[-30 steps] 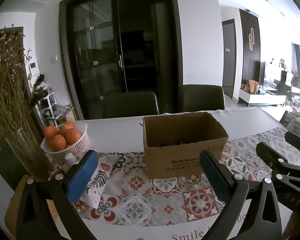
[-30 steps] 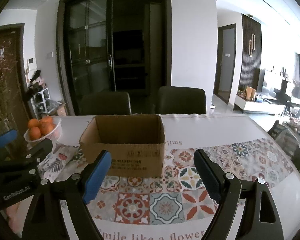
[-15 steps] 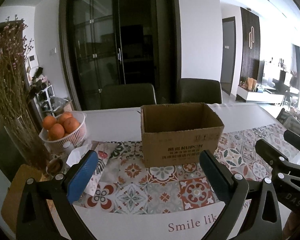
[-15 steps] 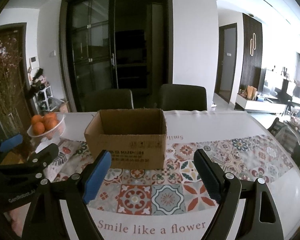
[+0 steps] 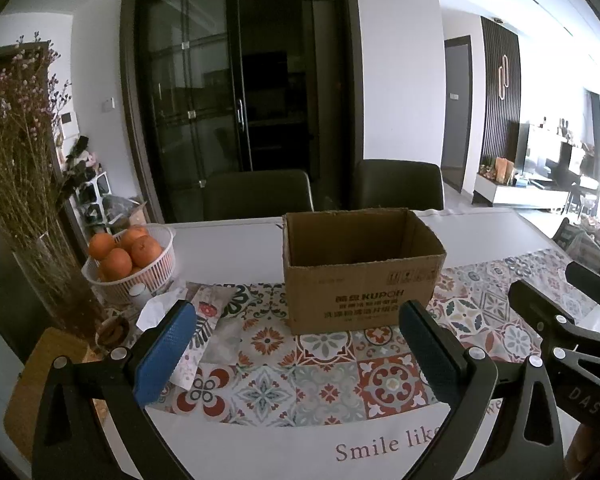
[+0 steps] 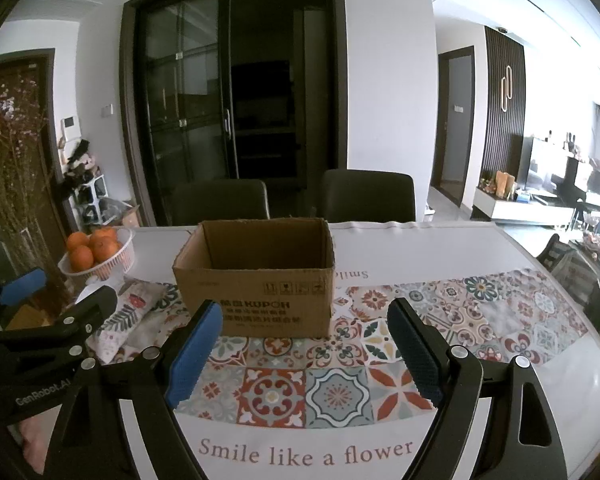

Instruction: Organize rigid objects

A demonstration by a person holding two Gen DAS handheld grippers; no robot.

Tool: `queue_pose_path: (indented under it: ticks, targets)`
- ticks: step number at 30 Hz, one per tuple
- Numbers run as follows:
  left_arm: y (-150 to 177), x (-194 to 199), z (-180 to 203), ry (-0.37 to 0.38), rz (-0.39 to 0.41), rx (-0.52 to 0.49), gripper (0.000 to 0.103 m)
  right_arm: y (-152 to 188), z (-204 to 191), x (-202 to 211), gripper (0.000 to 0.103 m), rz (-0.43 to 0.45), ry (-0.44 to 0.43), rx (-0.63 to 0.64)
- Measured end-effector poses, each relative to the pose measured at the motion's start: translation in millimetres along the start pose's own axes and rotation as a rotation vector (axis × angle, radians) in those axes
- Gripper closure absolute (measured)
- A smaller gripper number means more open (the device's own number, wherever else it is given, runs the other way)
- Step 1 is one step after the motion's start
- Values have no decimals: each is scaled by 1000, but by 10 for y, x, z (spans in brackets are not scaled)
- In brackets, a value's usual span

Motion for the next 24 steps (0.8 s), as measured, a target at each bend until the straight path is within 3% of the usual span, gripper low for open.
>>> queue_pose_path:
  ticks: [24]
  targets:
    - [10,14,3,2,-4,2,0,-11,-7,62,18,5,2,2]
Point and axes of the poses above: each gripper's, at about its wrist camera, not at the fingertips, and x roughly against the way its jaws point, z to its right, y to its underside, the point moved 3 cm from there along -x, roughly the way its jaws point, and after that the axes turned 3 degrees about z, right-handed, at the moved point
